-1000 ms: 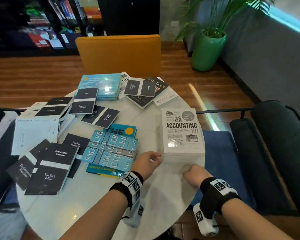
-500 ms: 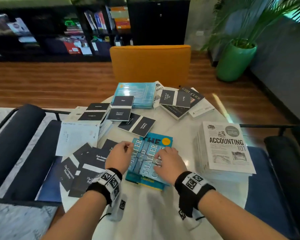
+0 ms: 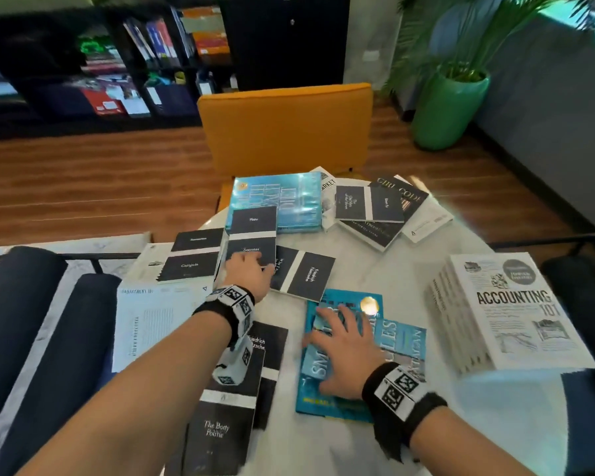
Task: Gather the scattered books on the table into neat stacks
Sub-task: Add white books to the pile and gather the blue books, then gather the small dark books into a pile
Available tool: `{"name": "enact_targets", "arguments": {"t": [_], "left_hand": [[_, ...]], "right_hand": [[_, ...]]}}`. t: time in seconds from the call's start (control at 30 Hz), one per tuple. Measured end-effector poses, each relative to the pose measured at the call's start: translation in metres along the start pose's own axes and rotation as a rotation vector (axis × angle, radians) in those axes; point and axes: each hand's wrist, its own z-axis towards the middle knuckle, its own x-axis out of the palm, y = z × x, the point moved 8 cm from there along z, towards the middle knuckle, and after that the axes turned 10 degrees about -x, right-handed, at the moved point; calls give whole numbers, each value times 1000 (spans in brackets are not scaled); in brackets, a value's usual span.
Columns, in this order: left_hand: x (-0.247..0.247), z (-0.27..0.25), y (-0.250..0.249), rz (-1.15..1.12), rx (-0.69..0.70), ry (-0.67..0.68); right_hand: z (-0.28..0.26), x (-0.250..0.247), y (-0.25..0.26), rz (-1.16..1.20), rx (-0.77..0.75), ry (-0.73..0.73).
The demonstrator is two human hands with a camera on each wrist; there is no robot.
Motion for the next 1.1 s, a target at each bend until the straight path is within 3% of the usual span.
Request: {"name": "enact_targets", "arguments": {"t": [0.17,0.3,0.37,0.57,0.67,0.8,0.97,1.1], "left_hand": [[-1,27,3,-194,-171,-97],[0,42,3,-288,-259,-110],[3,48,3,-252,-277,-88],[6,52,5,-114,-237,-103],[8,49,5,-54,-203,-134],[18,51,2,-60,-208,-80],[25,55,9,-140,-274,15],[19,48,11,-74,-249,-26]], "right_hand": [[-1,-14,-24,132,126,-88],[24,-48,-34,108,237,-373],[42,-59,-47,104,313,-435],[81,-48,-78,213,538,-269],[87,-47,-80,356,613,-299],[86,-58,-78,512,643,-416],[74,-74,-89,1037,588,-686],[49,-113,-99,937,487,-942]]}}
